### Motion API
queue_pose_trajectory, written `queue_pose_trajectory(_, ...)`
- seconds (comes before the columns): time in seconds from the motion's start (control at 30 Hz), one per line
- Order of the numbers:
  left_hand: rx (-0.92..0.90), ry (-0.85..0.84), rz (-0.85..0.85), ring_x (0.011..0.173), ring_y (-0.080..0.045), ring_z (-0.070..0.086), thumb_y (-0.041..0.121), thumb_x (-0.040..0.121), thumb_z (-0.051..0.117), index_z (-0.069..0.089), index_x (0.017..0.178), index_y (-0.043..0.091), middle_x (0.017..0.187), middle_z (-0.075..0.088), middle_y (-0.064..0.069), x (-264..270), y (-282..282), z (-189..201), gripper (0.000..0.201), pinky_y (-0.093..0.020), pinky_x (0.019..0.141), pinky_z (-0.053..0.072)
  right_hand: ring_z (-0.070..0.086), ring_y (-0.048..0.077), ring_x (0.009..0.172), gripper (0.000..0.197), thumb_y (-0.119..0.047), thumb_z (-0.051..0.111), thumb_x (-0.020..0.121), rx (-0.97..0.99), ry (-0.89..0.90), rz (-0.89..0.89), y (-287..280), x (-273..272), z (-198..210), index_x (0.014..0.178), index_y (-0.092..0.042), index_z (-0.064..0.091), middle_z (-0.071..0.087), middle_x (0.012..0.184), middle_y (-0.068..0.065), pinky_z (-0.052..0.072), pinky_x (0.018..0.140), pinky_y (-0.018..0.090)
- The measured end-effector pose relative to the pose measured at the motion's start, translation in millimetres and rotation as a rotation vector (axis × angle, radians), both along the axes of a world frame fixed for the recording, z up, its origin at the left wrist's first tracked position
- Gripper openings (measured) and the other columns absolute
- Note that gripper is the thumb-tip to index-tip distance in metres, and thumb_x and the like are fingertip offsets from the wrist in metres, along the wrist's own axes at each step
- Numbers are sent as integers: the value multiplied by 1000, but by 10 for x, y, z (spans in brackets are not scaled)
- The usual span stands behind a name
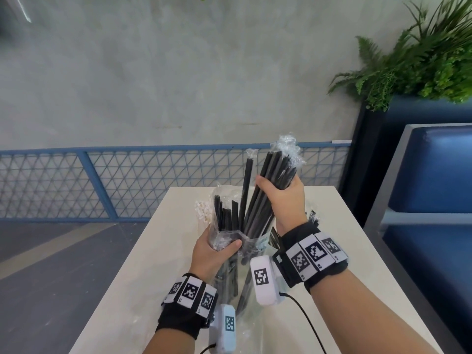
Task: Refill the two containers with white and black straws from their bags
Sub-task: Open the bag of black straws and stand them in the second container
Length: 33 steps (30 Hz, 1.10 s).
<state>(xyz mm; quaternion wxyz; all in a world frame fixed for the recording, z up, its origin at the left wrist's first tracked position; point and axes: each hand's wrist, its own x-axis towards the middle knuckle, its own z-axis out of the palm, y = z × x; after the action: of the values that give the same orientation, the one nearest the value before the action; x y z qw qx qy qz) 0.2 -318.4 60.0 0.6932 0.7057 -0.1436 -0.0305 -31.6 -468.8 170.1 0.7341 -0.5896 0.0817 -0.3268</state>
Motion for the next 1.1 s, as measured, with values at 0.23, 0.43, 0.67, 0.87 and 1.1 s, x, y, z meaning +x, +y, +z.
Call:
queue_pose_trajectory(0.23,-64,34,-72,98,-16,68,25,55,87,60,109,21,106,71,-4,-38,14,-9,60,-31,86,52,67,17,80,20,-5,74,73,-177,110,141,37,2,-3,87,-15,63,69,83,2,56,79,34)
queue_pose_trajectory(0.43,-54,28,7,99,-9,67,-4,74,73,60,112,24,107,70,4,-66,9,4,49,-26,86,52,69,22,86,20,-3,73,73,-200,83,209,61,-80,64,90,-8,65,71,90,11,56,84,39)
queue_pose_trajectory(0.67,-56,46,39,89,2,67,2,71,77,62,106,24,98,71,12,-69,4,26,44,-13,71,52,67,29,86,37,-10,74,69,-49,-48,93,-68,-106,289,100,6,60,68,92,19,56,83,43)
queue_pose_trajectory(0.87,-71,65,134,88,-18,69,0,74,73,64,98,28,95,72,2,-54,30,20,37,-33,80,55,62,27,80,18,-1,68,78,281,-135,-70,-315,-135,399,93,-2,58,62,84,13,54,74,35)
queue_pose_trajectory(1.1,-56,47,203,83,-7,63,-2,76,70,60,88,34,89,66,12,-86,-2,31,40,-35,84,51,64,9,54,19,-8,62,82,503,-124,-237,-784,-297,278,100,-4,61,61,77,2,51,48,18)
